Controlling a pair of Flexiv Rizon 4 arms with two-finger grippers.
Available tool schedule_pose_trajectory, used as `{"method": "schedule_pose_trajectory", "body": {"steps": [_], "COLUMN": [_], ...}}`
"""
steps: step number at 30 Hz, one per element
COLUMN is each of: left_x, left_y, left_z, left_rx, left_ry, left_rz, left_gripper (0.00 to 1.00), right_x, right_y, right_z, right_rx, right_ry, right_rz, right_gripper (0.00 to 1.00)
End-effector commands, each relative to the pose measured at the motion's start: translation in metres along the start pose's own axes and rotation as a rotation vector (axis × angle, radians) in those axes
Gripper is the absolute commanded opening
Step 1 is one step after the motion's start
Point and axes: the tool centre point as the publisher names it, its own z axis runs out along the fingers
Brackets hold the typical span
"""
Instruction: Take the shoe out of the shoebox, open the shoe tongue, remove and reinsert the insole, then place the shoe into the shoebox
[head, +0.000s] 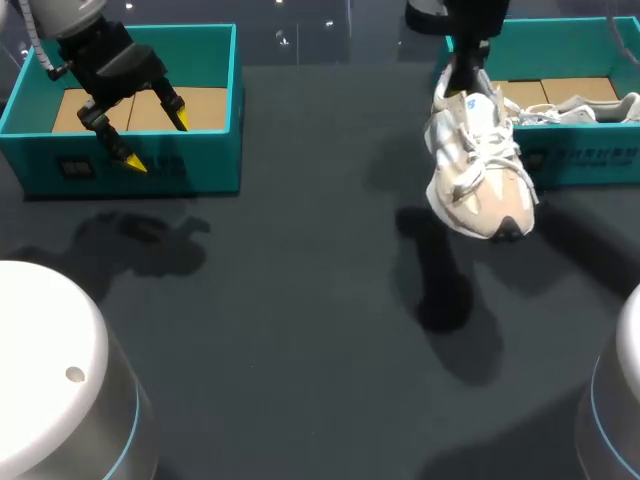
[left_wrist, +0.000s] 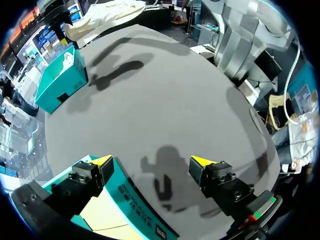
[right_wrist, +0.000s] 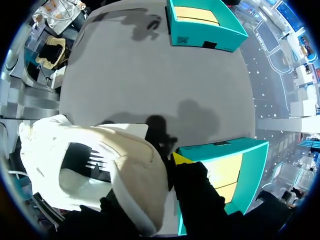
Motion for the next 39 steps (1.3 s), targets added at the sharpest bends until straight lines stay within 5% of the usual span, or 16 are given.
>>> {"method": "schedule_pose_trajectory", "body": {"steps": [1,6,25,39], "left_x": [0.001,0.001,0.001,0.001], "left_y": [0.000,0.000,0.000,0.000], "left_z": [0.000,0.000,0.000,0.000], "left_rx": [-0.002,-0.002,-0.002,-0.002], "left_ry": [0.000,0.000,0.000,0.000], "left_rz": [0.001,0.001,0.001,0.001], "left_gripper": [1.00,1.00,1.00,1.00], "right_x": [-0.018,-0.039,-0.039,-0.127], "right_y": [-0.027,-0.067,-0.067,-0.125], "right_z": [-0.012,-0.022,-0.022,-0.054], "right_rx": [-0.020,-0.045,-0.045,-0.005], "right_ry": [0.022,-0.005,-0.005,-0.105], "right_rz": [-0.011,-0.017,-0.017,-0.121], "right_gripper": [0.00,0.00,0.00,0.00]}}
